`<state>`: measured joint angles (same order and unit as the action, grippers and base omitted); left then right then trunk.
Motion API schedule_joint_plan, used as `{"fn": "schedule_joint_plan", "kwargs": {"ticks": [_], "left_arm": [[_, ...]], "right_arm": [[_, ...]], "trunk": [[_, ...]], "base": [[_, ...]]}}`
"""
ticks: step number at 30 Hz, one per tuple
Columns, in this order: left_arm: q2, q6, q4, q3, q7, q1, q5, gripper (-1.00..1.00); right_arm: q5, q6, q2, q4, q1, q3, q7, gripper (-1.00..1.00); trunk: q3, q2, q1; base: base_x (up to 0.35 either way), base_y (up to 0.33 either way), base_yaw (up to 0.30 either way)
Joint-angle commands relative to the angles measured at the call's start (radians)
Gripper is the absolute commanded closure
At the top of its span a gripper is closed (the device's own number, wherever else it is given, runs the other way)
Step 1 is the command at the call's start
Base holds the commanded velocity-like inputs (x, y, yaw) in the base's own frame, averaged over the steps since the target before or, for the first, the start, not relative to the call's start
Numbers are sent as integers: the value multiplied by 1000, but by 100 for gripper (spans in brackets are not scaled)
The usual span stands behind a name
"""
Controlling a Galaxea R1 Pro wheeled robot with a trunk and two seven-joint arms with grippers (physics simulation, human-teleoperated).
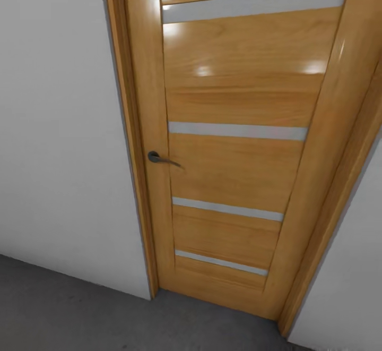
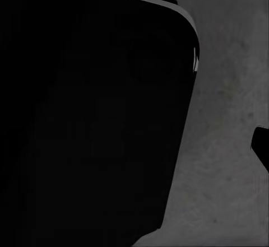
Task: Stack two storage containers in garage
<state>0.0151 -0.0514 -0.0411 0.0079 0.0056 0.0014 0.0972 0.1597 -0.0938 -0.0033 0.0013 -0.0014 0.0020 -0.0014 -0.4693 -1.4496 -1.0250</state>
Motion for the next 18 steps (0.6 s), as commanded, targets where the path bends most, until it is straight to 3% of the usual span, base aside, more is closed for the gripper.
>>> {"fn": "schedule_joint_plan", "kwargs": {"ticks": [1,18], "left_arm": [[0,-2,0,0,1,0,10,-100],[0,-4,0,0,2,0,10,-100]], "right_arm": [[7,-3,0,0,0,0,0,-100],[4,-3,-1,0,0,-4,0,-100]], "trunk": [[-1,0,0],[-1,0,0]], "base": [[0,0,-242],[0,0,-226]]}}
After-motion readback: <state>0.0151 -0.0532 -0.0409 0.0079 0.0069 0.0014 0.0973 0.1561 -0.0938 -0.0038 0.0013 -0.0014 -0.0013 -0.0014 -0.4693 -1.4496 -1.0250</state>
